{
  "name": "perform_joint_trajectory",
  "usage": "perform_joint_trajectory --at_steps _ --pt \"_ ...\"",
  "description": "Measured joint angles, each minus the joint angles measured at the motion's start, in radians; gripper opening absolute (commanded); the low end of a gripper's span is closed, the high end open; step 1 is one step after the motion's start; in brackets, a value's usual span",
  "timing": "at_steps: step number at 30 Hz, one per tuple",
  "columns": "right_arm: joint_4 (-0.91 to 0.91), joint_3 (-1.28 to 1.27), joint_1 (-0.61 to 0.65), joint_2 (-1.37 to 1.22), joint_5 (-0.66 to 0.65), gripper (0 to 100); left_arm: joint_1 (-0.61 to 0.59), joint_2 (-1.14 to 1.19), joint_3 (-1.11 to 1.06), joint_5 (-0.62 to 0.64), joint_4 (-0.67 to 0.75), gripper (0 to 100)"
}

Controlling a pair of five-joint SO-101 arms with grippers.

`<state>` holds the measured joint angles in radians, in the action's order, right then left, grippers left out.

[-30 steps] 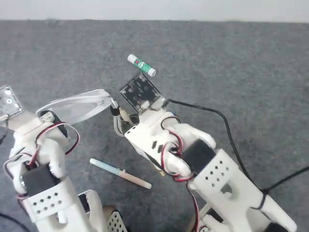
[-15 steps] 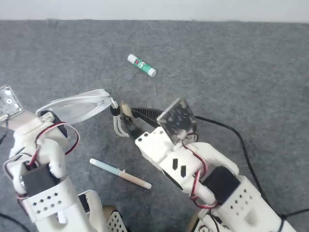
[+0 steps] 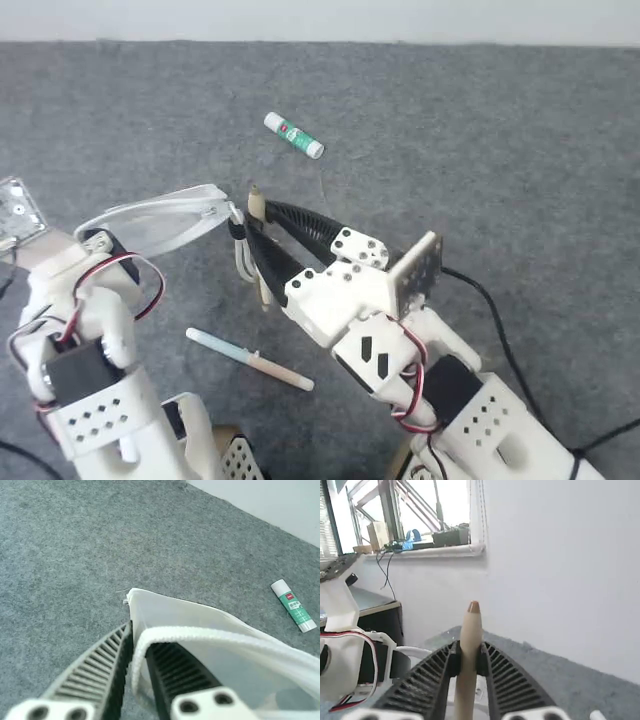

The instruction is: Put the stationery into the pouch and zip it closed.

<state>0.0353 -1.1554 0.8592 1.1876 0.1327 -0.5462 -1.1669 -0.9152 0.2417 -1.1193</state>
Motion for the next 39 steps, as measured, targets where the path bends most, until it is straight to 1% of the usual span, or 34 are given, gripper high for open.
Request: perform_joint_trajectory --at_steps 4,6,19,28,36,39 --pt "-0.129 -0.046 0.000 0.000 -0.095 0.6 0.000 0.000 0.000 0.000 0.000 1" --pt "-0.178 -0.060 0.000 0.000 -0.115 0.6 0.000 0.000 0.000 0.000 0.000 1" --pt "-0.431 -0.046 0.000 -0.012 -0.123 0.6 0.000 0.000 0.000 0.000 0.000 1" --pt "-0.569 0.117 -0.002 -0.305 -0.123 0.6 0.000 -0.002 -0.008 0.000 0.000 1" --pt "-0.578 0.287 -0.002 -0.546 -0.123 0.6 0.000 -0.003 -0.008 0.000 0.000 1" --pt "-0.582 0.338 0.021 -0.618 -0.126 0.6 0.000 -0.002 -0.008 0.000 0.000 1"
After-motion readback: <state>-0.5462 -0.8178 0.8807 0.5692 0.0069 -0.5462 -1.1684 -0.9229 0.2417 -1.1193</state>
